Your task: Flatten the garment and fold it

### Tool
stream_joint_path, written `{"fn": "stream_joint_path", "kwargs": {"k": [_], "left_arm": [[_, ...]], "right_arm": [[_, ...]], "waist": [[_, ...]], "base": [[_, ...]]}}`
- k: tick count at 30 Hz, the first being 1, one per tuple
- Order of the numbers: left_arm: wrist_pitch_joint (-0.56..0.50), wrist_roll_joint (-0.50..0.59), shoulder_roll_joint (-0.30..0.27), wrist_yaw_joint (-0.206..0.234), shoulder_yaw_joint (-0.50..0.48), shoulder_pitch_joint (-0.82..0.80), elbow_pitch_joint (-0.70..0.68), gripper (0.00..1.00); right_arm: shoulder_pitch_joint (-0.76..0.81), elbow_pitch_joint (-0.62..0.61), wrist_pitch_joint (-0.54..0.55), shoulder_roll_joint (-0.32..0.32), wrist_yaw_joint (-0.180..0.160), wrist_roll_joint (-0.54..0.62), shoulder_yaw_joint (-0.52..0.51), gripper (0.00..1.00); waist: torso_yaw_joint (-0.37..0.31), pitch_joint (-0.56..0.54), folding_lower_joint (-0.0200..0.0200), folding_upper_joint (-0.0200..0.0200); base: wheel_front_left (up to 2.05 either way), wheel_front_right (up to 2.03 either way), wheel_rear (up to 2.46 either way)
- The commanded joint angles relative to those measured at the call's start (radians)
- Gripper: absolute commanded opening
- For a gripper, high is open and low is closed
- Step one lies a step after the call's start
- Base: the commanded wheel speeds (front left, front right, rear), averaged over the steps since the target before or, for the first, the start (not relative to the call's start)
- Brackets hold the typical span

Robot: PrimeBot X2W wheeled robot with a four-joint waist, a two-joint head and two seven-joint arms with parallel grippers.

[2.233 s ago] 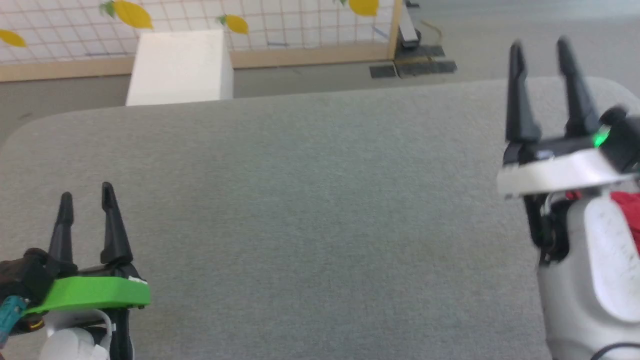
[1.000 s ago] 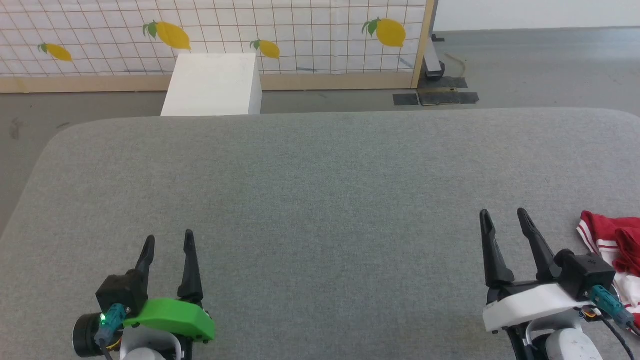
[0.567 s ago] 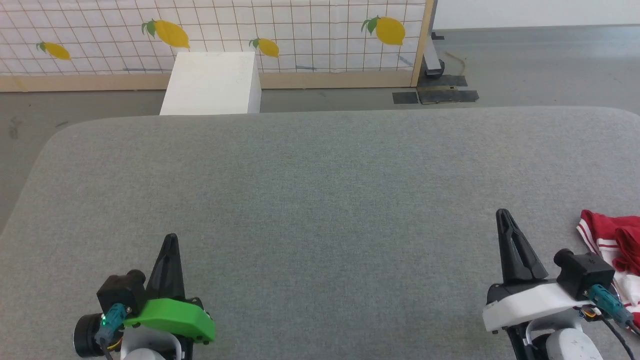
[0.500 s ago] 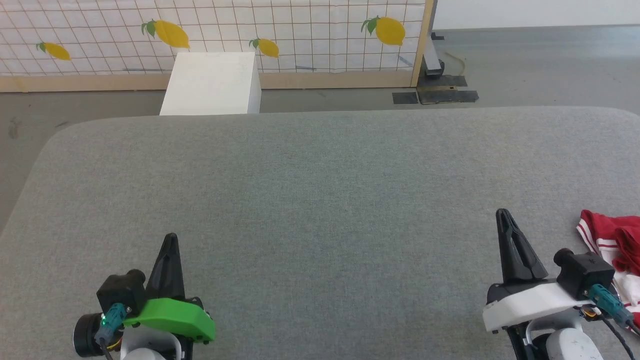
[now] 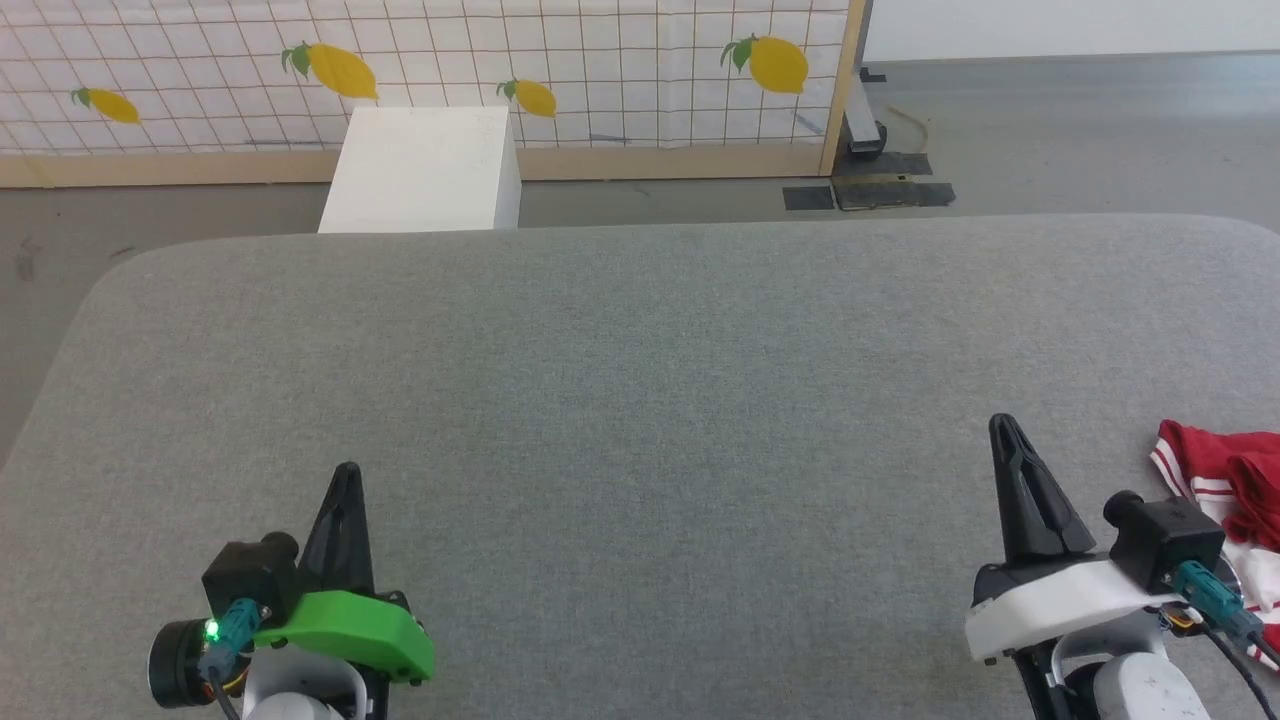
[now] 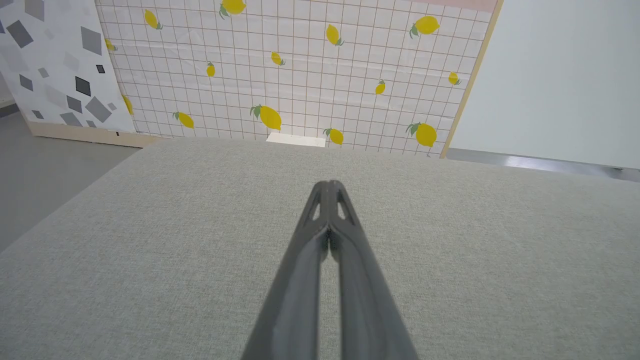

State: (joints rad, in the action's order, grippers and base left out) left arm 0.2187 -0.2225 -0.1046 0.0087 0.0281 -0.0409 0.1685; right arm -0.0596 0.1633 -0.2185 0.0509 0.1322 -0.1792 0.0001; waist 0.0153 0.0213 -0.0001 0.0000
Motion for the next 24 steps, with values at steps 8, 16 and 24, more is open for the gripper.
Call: {"fn": "stream_joint_path", "kwargs": {"k": [8, 16, 24], "left_arm": [[-0.022, 0.025, 0.007, -0.002, -0.004, 0.009, -0.019, 0.0], [-0.04, 0.043, 0.012, -0.003, -0.007, 0.012, -0.033, 0.0], [-0.056, 0.06, 0.016, -0.003, -0.009, 0.015, -0.045, 0.0]], "right_arm": [[0.014, -0.019, 0.022, 0.0, 0.0, 0.022, 0.0, 0.0], [0.018, -0.033, 0.041, 0.0, 0.0, 0.037, 0.0, 0.0], [0.022, -0.044, 0.057, 0.0, -0.001, 0.05, 0.0, 0.0]], "waist": [[-0.001, -0.002, 0.0001, 0.0], [-0.003, -0.004, 0.0001, 0.0], [-0.004, -0.005, 0.0001, 0.0]], "base": [[0.0, 0.0, 0.0], [0.0, 0.0, 0.0], [0.0, 0.0, 0.0]]}}
